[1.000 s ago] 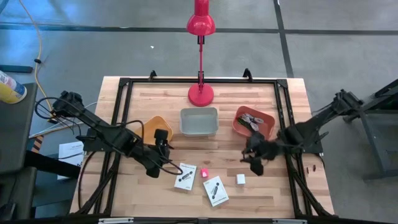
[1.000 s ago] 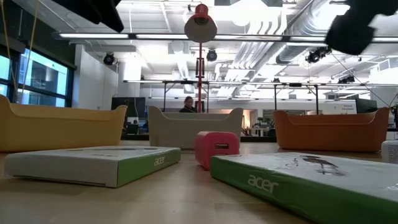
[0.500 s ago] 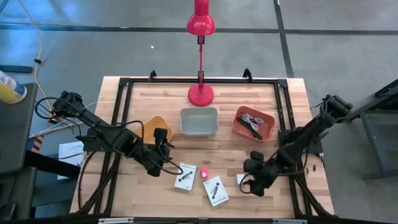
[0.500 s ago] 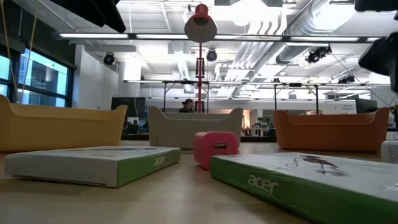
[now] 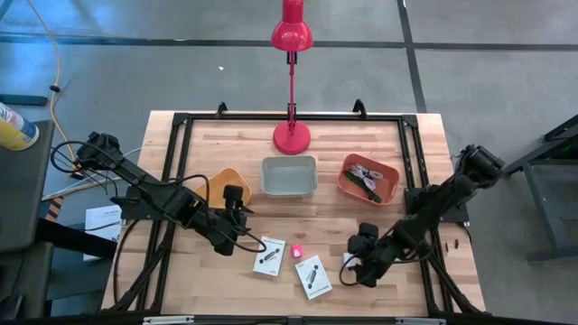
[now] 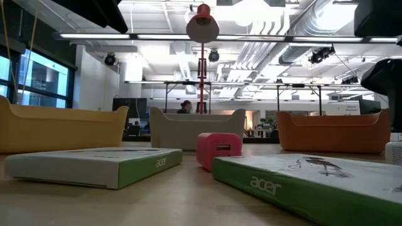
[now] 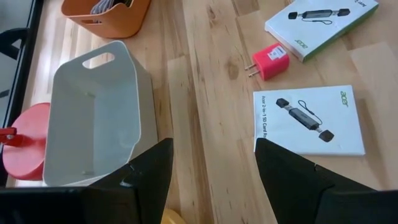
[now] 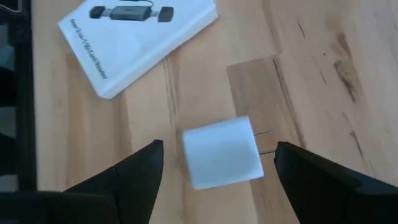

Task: Pick and place items into bin
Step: Put the white charger adapter into the gray bin

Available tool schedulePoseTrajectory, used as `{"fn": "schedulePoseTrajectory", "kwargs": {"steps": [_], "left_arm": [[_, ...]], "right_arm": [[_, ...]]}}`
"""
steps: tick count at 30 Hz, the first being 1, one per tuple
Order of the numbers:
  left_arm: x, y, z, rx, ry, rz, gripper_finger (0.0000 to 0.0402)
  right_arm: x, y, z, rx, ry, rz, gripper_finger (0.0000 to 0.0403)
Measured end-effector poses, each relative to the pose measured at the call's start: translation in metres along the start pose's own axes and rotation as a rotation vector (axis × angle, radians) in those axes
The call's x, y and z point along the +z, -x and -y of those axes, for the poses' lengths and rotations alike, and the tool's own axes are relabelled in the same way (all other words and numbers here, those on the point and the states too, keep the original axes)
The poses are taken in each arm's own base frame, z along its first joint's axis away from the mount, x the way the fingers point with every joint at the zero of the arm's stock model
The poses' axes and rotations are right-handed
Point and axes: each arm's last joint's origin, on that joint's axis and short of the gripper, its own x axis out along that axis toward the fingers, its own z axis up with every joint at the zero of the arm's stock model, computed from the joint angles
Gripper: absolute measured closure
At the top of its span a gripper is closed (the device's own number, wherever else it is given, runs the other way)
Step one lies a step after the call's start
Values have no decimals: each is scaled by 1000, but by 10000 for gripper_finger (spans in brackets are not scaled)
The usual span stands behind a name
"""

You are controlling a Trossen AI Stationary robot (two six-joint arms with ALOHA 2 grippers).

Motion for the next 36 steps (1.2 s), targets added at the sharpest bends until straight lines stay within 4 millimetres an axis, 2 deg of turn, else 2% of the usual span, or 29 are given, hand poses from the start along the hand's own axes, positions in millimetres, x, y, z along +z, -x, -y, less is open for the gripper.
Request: {"fn": "schedulePoseTrajectory", "kwargs": {"steps": [10,20,29,36], "left_arm": [[0,0,0,-2,9,0,185],[0,0,0,0,8,-3,185],[-1,0,0,2,7,-5,186],[-1,0,0,2,8,-5,186]], "right_arm": [[-3,-11,-2,11,70,-39,109],[-1,-14,6,-43,91,-59,109],[1,-15,5,25,192,-91,109],[2,-16,6,26,201,-94,109]]}}
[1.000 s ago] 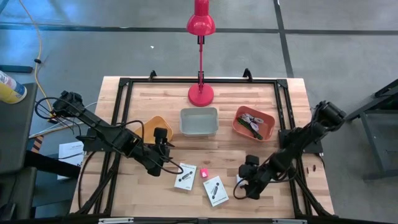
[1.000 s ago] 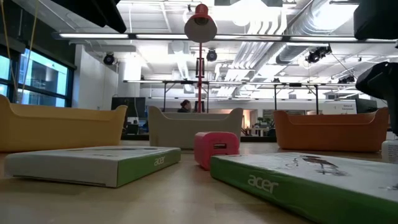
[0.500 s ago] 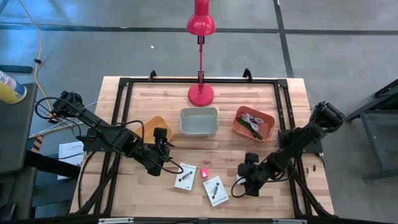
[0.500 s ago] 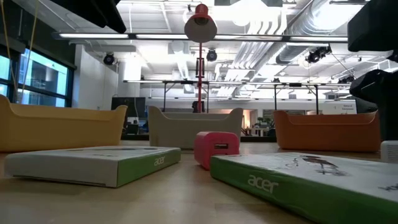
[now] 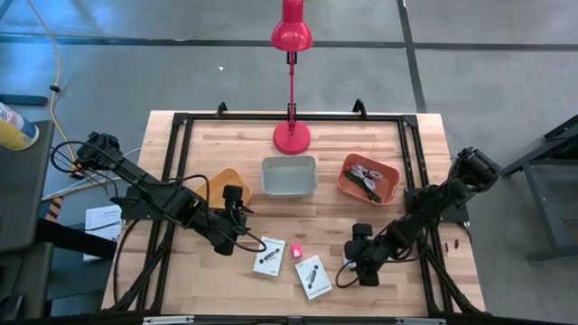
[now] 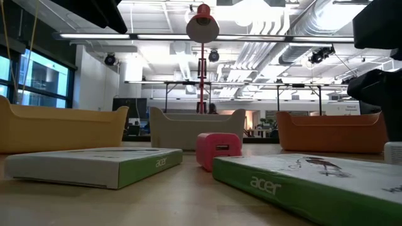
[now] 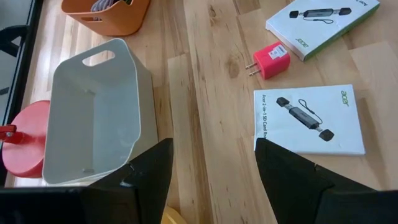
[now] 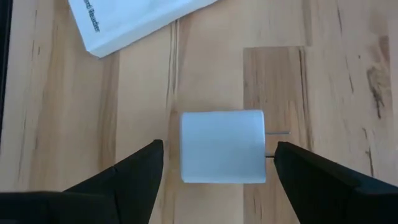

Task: Pick and place items into bin
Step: Put the white charger adapter into the gray bin

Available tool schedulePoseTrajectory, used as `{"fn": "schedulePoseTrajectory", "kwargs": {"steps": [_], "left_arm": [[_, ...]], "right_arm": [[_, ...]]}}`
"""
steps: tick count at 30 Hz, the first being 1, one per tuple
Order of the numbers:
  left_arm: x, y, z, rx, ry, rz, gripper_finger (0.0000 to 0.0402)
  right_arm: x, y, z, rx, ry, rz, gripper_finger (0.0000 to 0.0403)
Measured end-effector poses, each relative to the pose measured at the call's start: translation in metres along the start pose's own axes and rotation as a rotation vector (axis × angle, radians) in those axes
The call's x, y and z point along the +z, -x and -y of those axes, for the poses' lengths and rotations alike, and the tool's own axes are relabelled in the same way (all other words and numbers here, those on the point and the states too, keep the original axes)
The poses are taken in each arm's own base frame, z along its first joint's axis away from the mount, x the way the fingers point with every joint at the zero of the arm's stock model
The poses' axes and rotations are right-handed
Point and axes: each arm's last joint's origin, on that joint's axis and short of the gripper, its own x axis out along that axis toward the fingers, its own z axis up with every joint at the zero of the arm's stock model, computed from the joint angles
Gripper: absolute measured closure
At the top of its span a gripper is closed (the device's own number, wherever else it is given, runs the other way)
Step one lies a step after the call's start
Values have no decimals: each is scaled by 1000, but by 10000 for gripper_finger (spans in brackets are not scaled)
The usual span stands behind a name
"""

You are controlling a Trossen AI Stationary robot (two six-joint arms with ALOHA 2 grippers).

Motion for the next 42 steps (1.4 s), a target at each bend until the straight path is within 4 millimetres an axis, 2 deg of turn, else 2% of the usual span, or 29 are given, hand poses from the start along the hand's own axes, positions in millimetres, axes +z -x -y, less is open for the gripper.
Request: {"fn": "schedulePoseTrajectory", "kwargs": {"steps": [7,14,24,30,37,42], "left_arm": [[0,0,0,0,0,0,186],[-1,0,0,2,11,-11,186],[-2,0,0,3,8,-17,186],[-2,0,0,2,7,-17,185],[-2,0,0,-6,6,-18,185],[-2,0,0,-9,6,-19,185]], "right_arm": [[-3,-13,-1,7,29,-55,109],[5,-17,4,-75,-60,-43,111],[19,-18,19,-143,-156,11,148],[29,-19,34,-196,-247,47,169],[40,-20,56,-239,-322,61,175],[48,-20,75,-250,-468,72,175]]}}
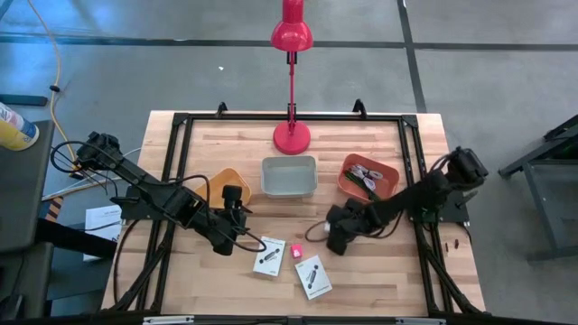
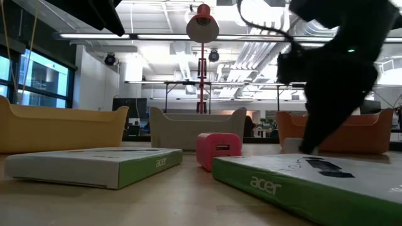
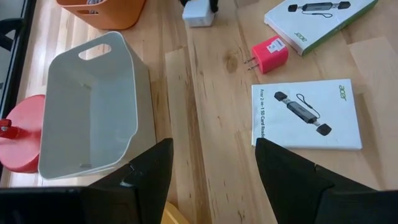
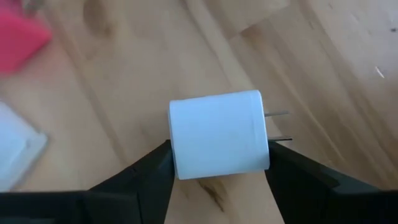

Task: Pick and place items into bin
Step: Put the white charger adapter into the gray bin

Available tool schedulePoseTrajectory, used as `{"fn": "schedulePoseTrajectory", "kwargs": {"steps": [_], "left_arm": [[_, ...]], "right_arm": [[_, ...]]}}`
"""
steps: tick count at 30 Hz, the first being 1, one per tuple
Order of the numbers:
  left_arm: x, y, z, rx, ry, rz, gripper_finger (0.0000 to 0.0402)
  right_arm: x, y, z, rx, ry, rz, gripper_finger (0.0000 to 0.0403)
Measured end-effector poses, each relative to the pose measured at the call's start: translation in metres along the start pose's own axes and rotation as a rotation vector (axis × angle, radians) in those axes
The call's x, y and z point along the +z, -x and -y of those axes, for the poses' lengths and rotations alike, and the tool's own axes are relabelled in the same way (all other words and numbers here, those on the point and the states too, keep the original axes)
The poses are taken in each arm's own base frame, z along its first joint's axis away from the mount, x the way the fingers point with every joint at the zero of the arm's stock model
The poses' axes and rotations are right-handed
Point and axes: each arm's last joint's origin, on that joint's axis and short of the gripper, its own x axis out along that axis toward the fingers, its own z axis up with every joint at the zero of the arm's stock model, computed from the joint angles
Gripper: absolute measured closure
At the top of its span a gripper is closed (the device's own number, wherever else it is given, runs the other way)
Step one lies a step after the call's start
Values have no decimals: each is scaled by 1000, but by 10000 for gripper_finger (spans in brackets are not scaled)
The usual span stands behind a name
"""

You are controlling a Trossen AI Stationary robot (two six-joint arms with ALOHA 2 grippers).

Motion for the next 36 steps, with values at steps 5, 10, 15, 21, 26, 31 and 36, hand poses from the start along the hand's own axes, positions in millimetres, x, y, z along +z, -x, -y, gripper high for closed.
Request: {"fn": "schedulePoseTrajectory", "kwargs": {"steps": [5,10,15,21,26,31,36], "left_arm": [[0,0,0,0,1,0,185],[0,0,0,0,1,0,185],[0,0,0,0,0,-1,186],[-1,0,0,2,-8,-15,186],[-3,0,0,5,-15,-28,186],[-3,0,0,6,-15,-28,186],[-3,0,-1,7,-15,-27,186]], "right_arm": [[13,-3,6,59,-176,-22,177],[22,-4,5,151,-303,-39,176],[26,-2,4,208,-349,-57,176],[29,5,5,225,-333,-38,167],[30,4,9,183,-410,-22,164],[31,6,8,181,-330,9,173],[34,13,7,219,-70,50,182]]}}
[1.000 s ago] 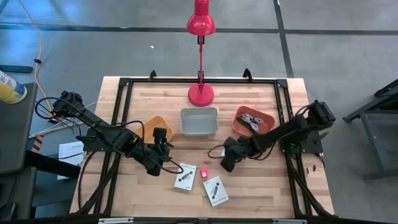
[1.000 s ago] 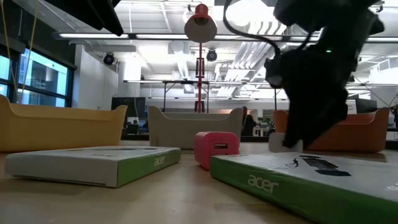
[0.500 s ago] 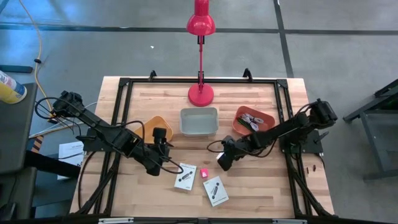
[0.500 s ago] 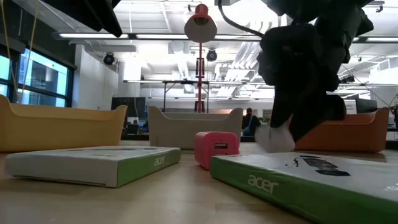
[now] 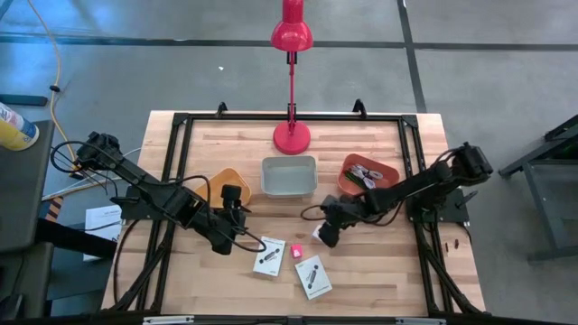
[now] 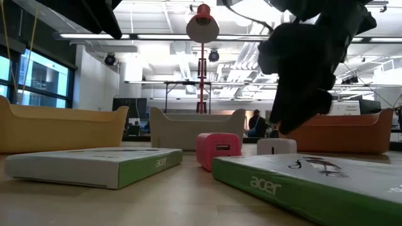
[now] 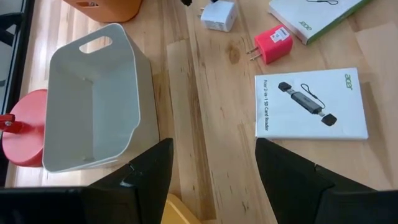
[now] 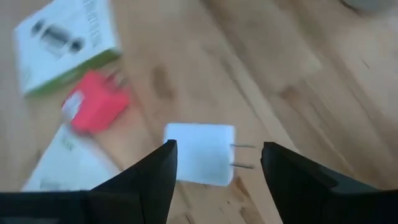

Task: Pick and place items into bin
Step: Put the white charger adapter into the gray bin

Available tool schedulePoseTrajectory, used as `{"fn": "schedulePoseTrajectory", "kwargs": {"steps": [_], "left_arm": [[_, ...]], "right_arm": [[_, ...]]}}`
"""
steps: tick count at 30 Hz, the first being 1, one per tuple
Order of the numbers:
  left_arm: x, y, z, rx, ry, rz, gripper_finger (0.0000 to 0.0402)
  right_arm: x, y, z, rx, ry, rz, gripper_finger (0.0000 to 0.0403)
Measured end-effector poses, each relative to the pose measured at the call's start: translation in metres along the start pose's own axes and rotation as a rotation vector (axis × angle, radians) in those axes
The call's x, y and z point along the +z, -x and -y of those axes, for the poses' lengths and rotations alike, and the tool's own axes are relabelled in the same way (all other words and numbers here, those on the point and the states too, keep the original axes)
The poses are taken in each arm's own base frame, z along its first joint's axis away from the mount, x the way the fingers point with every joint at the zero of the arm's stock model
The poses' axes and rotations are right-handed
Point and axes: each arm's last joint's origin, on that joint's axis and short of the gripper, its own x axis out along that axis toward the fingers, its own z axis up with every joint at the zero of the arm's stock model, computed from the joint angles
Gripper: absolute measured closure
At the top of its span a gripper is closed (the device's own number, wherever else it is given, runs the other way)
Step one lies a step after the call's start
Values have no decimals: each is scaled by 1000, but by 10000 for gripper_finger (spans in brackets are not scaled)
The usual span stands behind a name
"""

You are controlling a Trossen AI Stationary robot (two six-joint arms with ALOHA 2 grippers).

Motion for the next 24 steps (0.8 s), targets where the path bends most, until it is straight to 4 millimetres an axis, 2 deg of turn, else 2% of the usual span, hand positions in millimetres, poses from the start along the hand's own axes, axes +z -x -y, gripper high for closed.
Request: {"fn": "schedulePoseTrajectory", "kwargs": {"steps": [6,9,17,24], "left_arm": [[1,0,0,-1,7,8,186],[1,0,0,-1,41,8,186],[1,0,0,-1,160,9,186],[1,0,0,2,221,10,185]], "right_arm": [[5,4,-14,243,337,-12,191],[6,3,-17,303,512,7,192],[6,3,-15,290,971,70,184],[4,-2,-6,194,1101,26,182]]}}
